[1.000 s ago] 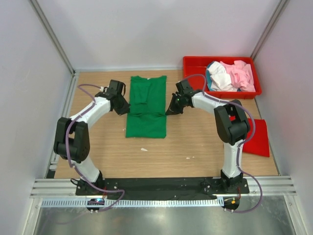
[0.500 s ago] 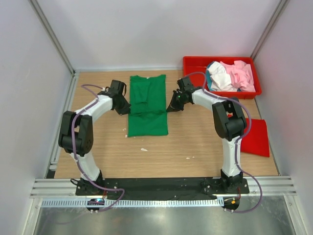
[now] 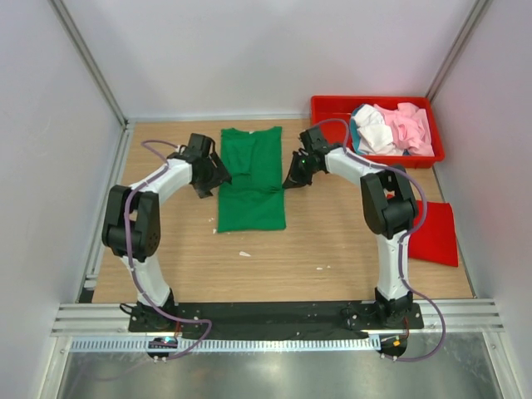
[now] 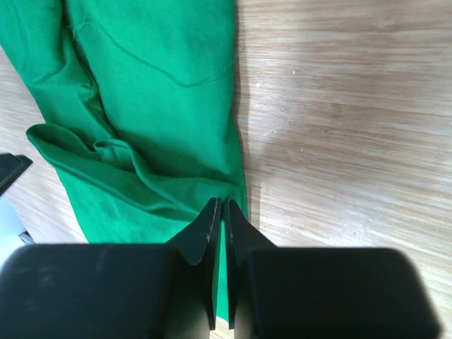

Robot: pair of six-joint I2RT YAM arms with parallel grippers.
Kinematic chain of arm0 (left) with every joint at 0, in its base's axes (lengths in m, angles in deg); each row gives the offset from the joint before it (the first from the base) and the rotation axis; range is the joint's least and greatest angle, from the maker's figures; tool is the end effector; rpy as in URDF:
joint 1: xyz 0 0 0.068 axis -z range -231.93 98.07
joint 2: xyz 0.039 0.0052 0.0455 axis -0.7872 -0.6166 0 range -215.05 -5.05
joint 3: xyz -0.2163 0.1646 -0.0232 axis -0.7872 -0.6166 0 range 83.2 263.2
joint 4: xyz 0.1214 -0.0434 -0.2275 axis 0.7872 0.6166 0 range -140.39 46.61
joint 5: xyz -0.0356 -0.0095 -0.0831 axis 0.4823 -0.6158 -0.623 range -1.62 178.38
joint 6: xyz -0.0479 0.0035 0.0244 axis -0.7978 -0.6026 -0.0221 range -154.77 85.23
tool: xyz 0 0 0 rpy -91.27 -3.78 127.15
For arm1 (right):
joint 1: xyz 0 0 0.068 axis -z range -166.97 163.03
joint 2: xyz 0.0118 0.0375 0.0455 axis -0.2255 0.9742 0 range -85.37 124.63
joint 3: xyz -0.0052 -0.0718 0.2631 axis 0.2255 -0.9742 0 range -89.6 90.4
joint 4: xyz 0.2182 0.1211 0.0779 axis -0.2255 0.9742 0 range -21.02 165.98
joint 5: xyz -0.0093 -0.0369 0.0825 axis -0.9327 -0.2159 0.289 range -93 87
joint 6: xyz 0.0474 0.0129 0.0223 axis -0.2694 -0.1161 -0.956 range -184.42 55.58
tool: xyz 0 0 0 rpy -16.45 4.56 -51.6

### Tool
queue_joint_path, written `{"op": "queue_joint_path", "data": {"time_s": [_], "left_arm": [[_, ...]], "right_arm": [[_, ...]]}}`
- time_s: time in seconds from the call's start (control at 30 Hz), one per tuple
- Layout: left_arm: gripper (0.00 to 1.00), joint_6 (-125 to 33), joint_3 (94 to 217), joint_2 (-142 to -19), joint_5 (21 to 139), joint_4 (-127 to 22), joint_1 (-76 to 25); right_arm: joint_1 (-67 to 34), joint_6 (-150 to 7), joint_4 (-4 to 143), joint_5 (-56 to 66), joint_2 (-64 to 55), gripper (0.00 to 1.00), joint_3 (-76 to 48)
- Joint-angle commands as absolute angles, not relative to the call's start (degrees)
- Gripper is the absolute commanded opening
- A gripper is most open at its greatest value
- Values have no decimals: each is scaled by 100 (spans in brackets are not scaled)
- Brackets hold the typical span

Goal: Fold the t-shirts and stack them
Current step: Fold the tshirt

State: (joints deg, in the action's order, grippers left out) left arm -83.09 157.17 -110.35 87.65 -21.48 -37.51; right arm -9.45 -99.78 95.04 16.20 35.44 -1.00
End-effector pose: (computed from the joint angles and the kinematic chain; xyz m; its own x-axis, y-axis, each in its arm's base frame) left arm 0.3723 -0.0961 0.1968 -0.7496 -0.5784 -0.3219 -0.4583 0.8043 -0.3782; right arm 0.4122 0.1833 0.1688 -0.9424 0.2015 -0.2669 0.0301 0.8460 0.5324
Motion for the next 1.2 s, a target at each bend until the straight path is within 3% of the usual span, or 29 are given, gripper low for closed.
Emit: {"op": "queue_joint_path", "data": {"time_s": [0.0, 0.03, 0.07, 0.17, 0.2, 0.27, 0.33, 0.47, 0.63, 0.73, 0.77, 0.8, 0.9, 0.97, 1.17], "left_arm": [[77, -8031, 16105, -10727, 8741, -2341, -3857], [83, -7865, 16211, -10640, 8803, -2158, -3874], [86, -7785, 16299, -10447, 8803, -2069, -3883], [91, -7565, 16423, -10051, 8794, -1832, -3901], [93, -7564, 16336, -9902, 8707, -1840, -3892], [100, -7634, 15933, -9401, 8427, -1979, -3883], [100, -7687, 15442, -8954, 8268, -2068, -3787], [100, -7836, 14686, -8372, 8258, -2165, -3419], [100, -8135, 13788, -7801, 8469, -2261, -3084], [95, -8275, 13365, -7554, 8461, -2454, -3075], [91, -8302, 13278, -7484, 8478, -2516, -3075], [88, -8311, 13268, -7475, 8513, -2586, -3075], [75, -8302, 13364, -7684, 8645, -2867, -3066], [60, -8267, 13487, -7904, 8619, -3078, -3075], [15, -8206, 14260, -9406, 8548, -3623, -3110]], "right_arm": [[-938, -9607, 9911, 1458, 3451, 12, 504], [-929, -9432, 10069, 1405, 3433, 16, 915], [-938, -9352, 10332, 1283, 3381, 33, 1093], [-938, -9264, 10440, 1212, 3135, 57, 1385], [-946, -9272, 10387, 1194, 2856, 70, 1333], [-990, -9342, 10169, 1246, 2538, 81, 929], [-1060, -9430, 9966, 1325, 2083, 93, 291], [-1455, -9588, 9413, 1133, 1457, 100, -863], [-1921, -9957, 8929, 764, 911, 97, -2189], [-2019, -10142, 8621, 702, 779, 70, -2543], [-2019, -10151, 8472, 623, 779, 49, -2579], [-2019, -10151, 8427, 544, 814, 43, -2562], [-2019, -9993, 8418, 368, 1102, 33, -2238], [-2019, -9871, 8418, 368, 1296, 23, -1860], [-1984, -9782, 7901, 227, 2280, 16, -1033]]}}
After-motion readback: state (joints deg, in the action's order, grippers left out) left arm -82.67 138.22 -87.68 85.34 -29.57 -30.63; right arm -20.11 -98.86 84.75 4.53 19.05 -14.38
